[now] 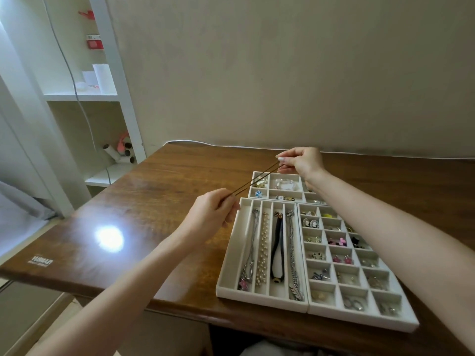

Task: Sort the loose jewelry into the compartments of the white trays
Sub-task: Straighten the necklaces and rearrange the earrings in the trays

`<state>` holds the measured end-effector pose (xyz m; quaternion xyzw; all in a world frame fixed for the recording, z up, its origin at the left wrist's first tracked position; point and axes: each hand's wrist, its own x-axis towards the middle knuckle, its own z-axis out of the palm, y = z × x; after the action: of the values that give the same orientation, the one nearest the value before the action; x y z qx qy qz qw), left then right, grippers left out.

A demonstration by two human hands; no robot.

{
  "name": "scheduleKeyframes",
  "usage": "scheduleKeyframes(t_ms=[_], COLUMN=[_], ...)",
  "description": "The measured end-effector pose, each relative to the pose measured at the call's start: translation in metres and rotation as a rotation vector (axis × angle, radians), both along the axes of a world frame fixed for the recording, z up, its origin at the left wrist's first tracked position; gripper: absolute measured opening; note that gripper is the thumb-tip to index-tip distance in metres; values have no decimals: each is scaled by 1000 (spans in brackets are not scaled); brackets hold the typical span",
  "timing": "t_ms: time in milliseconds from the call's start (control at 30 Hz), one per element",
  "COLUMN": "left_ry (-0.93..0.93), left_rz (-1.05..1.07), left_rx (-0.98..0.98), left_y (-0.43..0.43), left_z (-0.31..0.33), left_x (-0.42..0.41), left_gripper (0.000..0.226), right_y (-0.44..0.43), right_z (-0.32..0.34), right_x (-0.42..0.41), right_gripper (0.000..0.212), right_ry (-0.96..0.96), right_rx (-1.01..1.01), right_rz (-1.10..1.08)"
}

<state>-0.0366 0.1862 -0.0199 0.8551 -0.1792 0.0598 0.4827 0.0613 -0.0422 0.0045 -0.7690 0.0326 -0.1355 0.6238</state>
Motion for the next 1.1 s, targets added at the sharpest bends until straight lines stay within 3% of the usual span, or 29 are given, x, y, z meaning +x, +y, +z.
scheduleKeyframes(t_ms=[200,300,400,700,967,1100], left_ry=[-432,-532,-502,-281,-198,-187], left_rz=[32,-24,-6,-235,-306,-329], left_rx=[54,32,93,672,930,989], left_y=[0,1,5,11,3,-1], left_z=[4,8,10,4,12,13], left_x=[-19,-26,-31,-51,-61,-64], left_gripper=[17,17,8,8,6,15], right_y=[0,8,16,44,66,72], right_z=[-8,-15,-21,-26,-30,-32], right_x=[1,-1,-3,-9,-16,-18], right_gripper=[7,9,8,10,18,26], right_ry=[83,103,111,74,-58,-118], right_rx=[-58,-172,-253,-346,-573,-727], right_rz=[93,115,103,163,236,279])
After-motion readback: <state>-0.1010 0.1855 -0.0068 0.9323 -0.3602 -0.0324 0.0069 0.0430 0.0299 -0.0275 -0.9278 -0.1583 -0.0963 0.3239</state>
